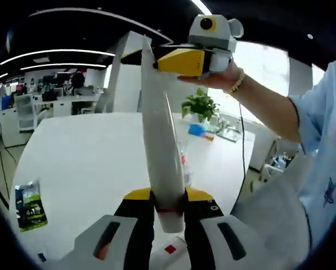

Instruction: Arrange the skincare products in the storage area until every visible bottle or jar stands upright without overlapping.

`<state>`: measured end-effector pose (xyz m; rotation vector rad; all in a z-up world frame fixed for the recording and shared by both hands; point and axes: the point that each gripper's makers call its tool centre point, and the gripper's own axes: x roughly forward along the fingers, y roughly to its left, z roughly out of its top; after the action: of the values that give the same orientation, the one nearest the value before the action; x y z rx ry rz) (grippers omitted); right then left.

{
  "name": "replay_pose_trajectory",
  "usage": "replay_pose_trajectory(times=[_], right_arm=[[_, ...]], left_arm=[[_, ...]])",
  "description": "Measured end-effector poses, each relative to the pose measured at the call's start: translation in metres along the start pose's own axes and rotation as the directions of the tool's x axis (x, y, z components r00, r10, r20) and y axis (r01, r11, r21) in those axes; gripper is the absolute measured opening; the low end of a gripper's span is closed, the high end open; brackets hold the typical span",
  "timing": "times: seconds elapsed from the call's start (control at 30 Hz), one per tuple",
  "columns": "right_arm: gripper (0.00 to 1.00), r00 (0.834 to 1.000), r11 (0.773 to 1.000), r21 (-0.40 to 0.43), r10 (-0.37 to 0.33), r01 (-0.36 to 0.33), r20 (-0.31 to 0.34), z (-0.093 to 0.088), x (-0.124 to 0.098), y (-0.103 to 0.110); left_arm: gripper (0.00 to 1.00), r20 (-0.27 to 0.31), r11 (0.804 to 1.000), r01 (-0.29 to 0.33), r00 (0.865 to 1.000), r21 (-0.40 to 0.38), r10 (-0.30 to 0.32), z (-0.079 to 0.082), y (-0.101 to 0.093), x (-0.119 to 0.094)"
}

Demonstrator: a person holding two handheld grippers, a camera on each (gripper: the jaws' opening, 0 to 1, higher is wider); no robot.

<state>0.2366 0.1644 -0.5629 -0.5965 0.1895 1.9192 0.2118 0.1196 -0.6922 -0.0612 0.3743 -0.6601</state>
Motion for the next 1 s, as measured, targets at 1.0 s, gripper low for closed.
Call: replay_pose_trajectory(times=[1.0], right_arm=[[0.04, 0.814, 0.898, 0.122, 0.436, -0.424, -0.384, -0.056, -0.011, 0.049]], left_arm=[[0.15, -0.064, 0.989, 0.110, 0.992, 0.094, -0.105, -0.011, -0.022, 0.005]])
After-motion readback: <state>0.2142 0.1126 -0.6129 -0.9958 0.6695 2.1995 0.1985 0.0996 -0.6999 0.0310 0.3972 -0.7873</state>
